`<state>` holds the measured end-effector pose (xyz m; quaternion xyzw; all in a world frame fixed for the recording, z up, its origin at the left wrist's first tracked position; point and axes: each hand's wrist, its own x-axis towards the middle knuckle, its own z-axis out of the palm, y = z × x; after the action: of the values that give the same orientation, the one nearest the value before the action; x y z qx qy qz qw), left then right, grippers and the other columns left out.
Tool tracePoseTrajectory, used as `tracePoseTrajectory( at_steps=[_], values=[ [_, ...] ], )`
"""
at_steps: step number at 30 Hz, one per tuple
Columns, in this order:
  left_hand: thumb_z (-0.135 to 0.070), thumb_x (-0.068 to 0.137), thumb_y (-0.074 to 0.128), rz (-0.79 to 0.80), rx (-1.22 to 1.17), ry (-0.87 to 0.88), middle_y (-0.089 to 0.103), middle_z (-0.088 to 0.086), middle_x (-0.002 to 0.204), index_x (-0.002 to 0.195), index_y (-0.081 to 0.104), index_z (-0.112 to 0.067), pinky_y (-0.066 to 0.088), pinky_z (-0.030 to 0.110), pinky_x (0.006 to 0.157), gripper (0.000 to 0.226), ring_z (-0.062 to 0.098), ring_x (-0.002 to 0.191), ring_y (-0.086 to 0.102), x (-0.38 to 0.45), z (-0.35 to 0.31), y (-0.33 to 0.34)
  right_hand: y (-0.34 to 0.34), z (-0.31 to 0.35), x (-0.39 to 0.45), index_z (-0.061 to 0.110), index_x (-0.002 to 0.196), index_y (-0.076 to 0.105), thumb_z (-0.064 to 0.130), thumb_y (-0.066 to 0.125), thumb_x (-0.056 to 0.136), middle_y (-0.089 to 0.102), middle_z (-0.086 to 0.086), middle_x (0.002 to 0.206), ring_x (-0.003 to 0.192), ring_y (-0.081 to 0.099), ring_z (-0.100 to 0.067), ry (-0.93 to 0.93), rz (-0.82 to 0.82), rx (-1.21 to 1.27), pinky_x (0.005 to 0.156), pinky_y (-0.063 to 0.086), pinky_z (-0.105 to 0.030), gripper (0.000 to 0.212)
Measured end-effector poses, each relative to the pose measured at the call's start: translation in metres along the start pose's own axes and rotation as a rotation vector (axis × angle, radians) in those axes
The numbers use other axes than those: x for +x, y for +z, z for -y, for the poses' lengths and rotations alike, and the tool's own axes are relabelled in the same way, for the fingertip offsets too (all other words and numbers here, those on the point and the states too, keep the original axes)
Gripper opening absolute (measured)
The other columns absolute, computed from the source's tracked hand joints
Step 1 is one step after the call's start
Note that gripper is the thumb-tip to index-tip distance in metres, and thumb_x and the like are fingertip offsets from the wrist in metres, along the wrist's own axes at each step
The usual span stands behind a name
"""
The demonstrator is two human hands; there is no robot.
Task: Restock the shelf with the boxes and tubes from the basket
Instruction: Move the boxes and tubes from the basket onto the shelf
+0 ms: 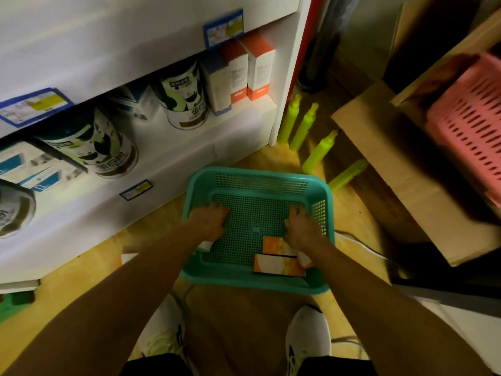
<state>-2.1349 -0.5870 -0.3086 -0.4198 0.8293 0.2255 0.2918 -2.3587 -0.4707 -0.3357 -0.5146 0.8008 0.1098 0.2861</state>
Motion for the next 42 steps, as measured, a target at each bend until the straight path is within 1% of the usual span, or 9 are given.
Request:
tracePoseTrajectory(
  at_steps=[4, 10, 15, 20, 24, 27, 32, 38, 42],
  values=[
    [-0.037, 0.094, 0.057, -0.023, 0.008, -0.032, 0.044, 0.015, 0.143, 0.142, 0.039, -0.017, 0.046, 0.047, 0.099, 0.055, 0.033, 0.125, 0.051, 0.015, 0.003, 0.013, 0.012, -0.004, 0.006, 0.01, 0.143, 0.033, 0.02, 0.067, 0.087, 0.044, -0.019, 0.136, 0.113, 0.056, -0.034, 0.01, -0.027, -0.019, 0.089, 0.054, -0.045, 0.066],
    [-0.036, 0.091, 0.06, -0.049, 0.05, -0.068, 0.037, 0.016, 0.147, 0.146, 0.032, -0.02, 0.048, 0.048, 0.096, 0.064, 0.034, 0.127, 0.048, 0.029, 0.006, 0.03, 0.01, -0.007, 0.019, 0.011, 0.127, 0.05, 0.02, 0.064, 0.088, 0.048, -0.014, 0.129, 0.109, 0.056, -0.03, -0.045, -0.034, -0.008, 0.08, 0.051, -0.039, 0.042],
    [-0.025, 0.087, 0.068, -0.03, 0.041, -0.082, 0.035, 0.016, 0.148, 0.147, 0.027, -0.014, 0.047, 0.047, 0.1, 0.073, 0.034, 0.134, 0.04, 0.031, 0.004, 0.039, -0.001, 0.008, 0.021, 0.013, 0.139, 0.041, 0.015, 0.069, 0.085, 0.046, -0.013, 0.136, 0.113, 0.057, -0.031, -0.133, -0.145, 0.109, 0.084, 0.049, -0.037, 0.061],
    [-0.018, 0.085, 0.069, -0.058, -0.149, -0.089, 0.034, 0.018, 0.145, 0.145, 0.026, -0.012, 0.045, 0.047, 0.103, 0.075, 0.037, 0.129, 0.043, 0.031, 0.001, 0.04, -0.003, 0.024, 0.017, 0.019, 0.143, 0.037, 0.025, 0.071, 0.086, 0.052, -0.009, 0.135, 0.117, 0.057, -0.027, -0.144, -0.197, 0.26, 0.091, 0.05, -0.039, 0.067],
    [-0.018, 0.077, 0.078, -0.053, -0.348, -0.159, 0.046, 0.018, 0.136, 0.146, 0.022, -0.009, 0.047, 0.044, 0.101, 0.089, 0.035, 0.122, 0.052, 0.03, 0.004, 0.044, -0.009, 0.036, 0.015, 0.021, 0.144, 0.037, 0.027, 0.071, 0.086, 0.053, -0.006, 0.138, 0.123, 0.054, -0.025, -0.176, -0.231, 0.334, 0.097, 0.05, -0.042, 0.068],
    [-0.018, 0.073, 0.081, -0.053, -0.458, -0.159, 0.055, 0.015, 0.128, 0.142, 0.024, -0.009, 0.05, 0.043, 0.096, 0.089, 0.033, 0.114, 0.058, 0.028, 0.008, 0.042, -0.015, 0.044, 0.012, 0.02, 0.148, 0.033, 0.026, 0.072, 0.085, 0.047, -0.005, 0.145, 0.129, 0.05, -0.024, -0.181, -0.239, 0.382, 0.101, 0.047, -0.041, 0.074],
    [-0.02, 0.071, 0.082, -0.092, -0.504, -0.116, 0.055, 0.012, 0.13, 0.146, 0.023, -0.012, 0.049, 0.043, 0.097, 0.095, 0.031, 0.117, 0.057, 0.016, 0.017, 0.021, -0.031, 0.053, 0.005, 0.018, 0.151, 0.03, 0.023, 0.073, 0.084, 0.043, -0.007, 0.148, 0.13, 0.049, -0.027, -0.215, -0.274, 0.471, 0.103, 0.046, -0.042, 0.079],
    [-0.04, 0.055, 0.085, -0.151, -0.471, -0.014, 0.047, 0.013, 0.138, 0.15, 0.02, -0.013, 0.051, 0.049, 0.095, 0.119, 0.032, 0.119, 0.053, -0.002, 0.03, -0.018, -0.063, 0.059, -0.012, 0.012, 0.15, 0.032, 0.02, 0.074, 0.083, 0.044, -0.011, 0.144, 0.126, 0.051, -0.031, -0.23, -0.365, 0.485, 0.096, 0.045, -0.041, 0.08],
    [-0.052, 0.045, 0.085, -0.258, -0.487, 0.035, 0.045, 0.008, 0.137, 0.144, 0.017, -0.027, 0.049, 0.051, 0.099, 0.122, 0.03, 0.123, 0.05, -0.009, 0.046, -0.037, -0.091, 0.065, -0.029, 0.012, 0.15, 0.032, 0.021, 0.074, 0.083, 0.045, -0.012, 0.142, 0.124, 0.052, -0.033, -0.238, -0.403, 0.488, 0.096, 0.048, -0.045, 0.08]
  ],
)
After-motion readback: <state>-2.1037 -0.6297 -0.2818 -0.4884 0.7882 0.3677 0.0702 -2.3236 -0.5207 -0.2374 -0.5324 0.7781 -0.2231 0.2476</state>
